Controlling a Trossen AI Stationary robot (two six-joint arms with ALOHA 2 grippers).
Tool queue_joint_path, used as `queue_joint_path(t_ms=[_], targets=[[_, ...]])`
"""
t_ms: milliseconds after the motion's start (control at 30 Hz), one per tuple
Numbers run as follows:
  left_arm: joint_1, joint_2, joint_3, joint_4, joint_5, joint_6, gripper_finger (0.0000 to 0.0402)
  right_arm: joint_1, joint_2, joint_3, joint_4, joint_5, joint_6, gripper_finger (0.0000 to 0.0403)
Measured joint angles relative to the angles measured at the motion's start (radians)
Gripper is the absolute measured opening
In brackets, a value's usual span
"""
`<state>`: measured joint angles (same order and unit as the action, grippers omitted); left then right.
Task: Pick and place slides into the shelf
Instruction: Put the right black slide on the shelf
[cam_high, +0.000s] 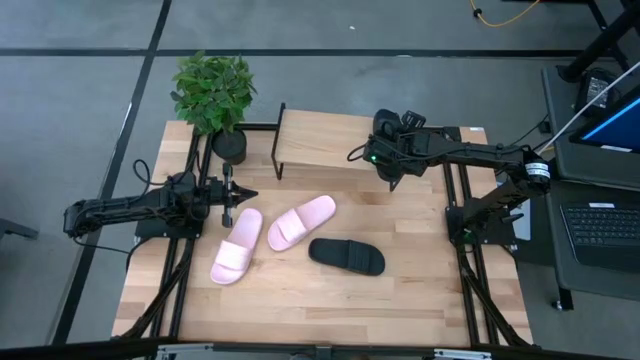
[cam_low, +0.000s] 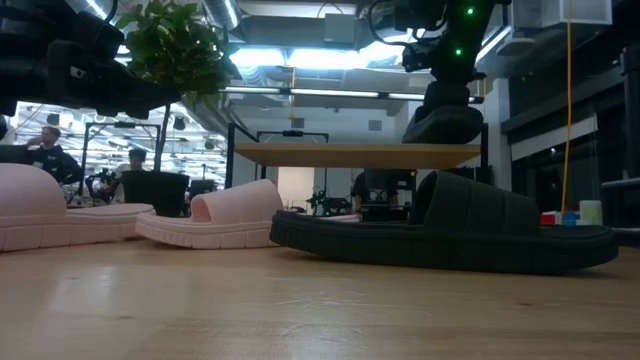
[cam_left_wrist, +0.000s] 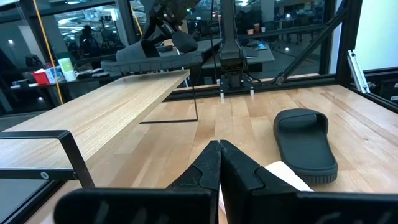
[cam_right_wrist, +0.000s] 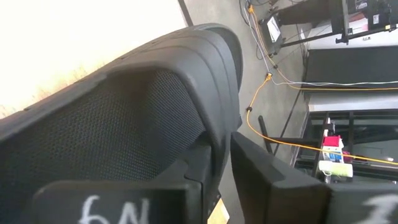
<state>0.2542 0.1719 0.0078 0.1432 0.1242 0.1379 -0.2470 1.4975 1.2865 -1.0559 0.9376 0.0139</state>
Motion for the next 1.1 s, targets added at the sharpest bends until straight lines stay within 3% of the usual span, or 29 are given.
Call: queue_joint_path(t_ms=[700, 1100], targets=[[0.000, 0.000, 0.000, 0.000, 0.000, -0.022, 0.0000, -0.002, 0.000, 0.000, 0.000, 0.000, 0.007, 0.0105], [0.000, 0.000, 0.000, 0.000, 0.000, -0.023, 0.0000, -0.063, 0.000, 0.001, 0.001, -0.034, 0.033, 0.0121]])
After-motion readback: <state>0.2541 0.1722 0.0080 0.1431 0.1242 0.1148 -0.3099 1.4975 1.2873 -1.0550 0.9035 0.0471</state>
